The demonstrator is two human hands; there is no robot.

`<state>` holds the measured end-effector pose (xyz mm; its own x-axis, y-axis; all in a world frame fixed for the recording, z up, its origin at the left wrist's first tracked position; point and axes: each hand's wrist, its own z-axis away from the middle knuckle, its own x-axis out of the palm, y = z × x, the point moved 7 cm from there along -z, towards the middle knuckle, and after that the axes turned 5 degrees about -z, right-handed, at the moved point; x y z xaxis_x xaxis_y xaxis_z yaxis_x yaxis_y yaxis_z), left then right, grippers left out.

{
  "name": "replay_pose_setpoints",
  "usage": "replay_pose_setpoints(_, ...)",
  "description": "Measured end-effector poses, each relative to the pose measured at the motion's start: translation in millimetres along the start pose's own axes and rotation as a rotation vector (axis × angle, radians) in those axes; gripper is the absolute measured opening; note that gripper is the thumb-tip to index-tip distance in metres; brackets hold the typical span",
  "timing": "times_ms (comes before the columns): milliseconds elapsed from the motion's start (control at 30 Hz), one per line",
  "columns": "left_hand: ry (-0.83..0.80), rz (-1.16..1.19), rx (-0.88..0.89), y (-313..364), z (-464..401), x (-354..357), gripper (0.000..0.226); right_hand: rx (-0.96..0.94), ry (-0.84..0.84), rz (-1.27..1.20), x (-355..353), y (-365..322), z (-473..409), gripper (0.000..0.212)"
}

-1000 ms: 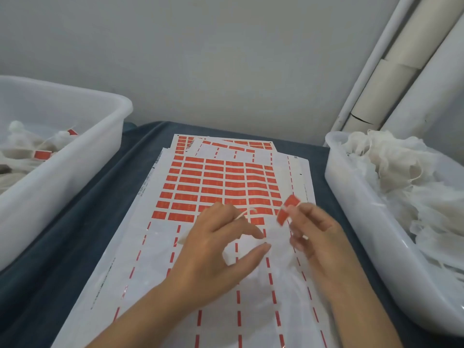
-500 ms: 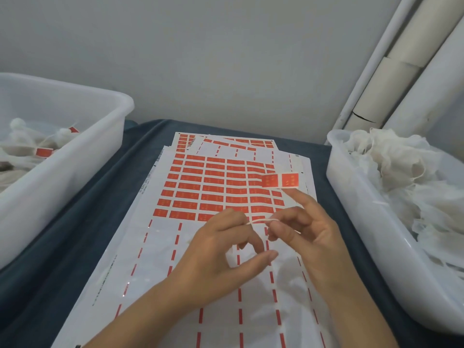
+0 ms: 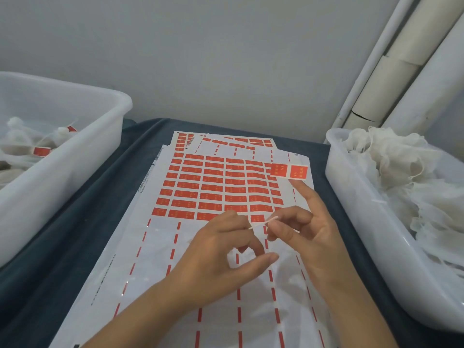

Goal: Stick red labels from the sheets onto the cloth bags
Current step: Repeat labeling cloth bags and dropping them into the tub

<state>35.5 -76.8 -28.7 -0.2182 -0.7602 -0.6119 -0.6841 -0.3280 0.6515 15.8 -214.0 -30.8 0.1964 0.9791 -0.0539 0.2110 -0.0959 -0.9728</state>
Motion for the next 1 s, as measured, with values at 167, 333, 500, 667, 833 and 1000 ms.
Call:
replay_pose_setpoints(167, 0.002, 0.006, 0.015, 1.4, 0.4, -1.7, 0.022, 0.009, -0.007, 0.008, 1.6, 1.8, -0.3, 0.063)
replay_pose_setpoints(333, -0.016, -0.006, 0.028, 2.5, -0.3, -0.7, 0.024, 0.015, 0.007, -0.018, 0.9, 1.2, 0.0, 0.065)
replay_pose_setpoints(500, -0.039, 0.001, 0.024, 2.8, -0.8, 0.9, 0.028, 0.014, 0.021, -0.027, 0.9, -0.4, 0.2, 0.066)
replay_pose_setpoints(667, -0.059, 0.013, 0.009, 2.9, -0.4, 1.4, 0.025, 0.007, 0.032, -0.041, 0.9, -1.7, 0.2, 0.066)
replay_pose_setpoints(833, 0.052, 0.281, -0.205, -5.9, -5.7, -11.3, 0.021, 0.007, 0.114, -0.015, -3.8, -0.6, 0.5, 0.074)
replay_pose_setpoints(1000, 0.087, 0.230, -0.241, -16.7, -10.0, -12.5, 0.022, 0.034, 0.120, 0.053, -0.3, 2.5, 0.9, 0.060)
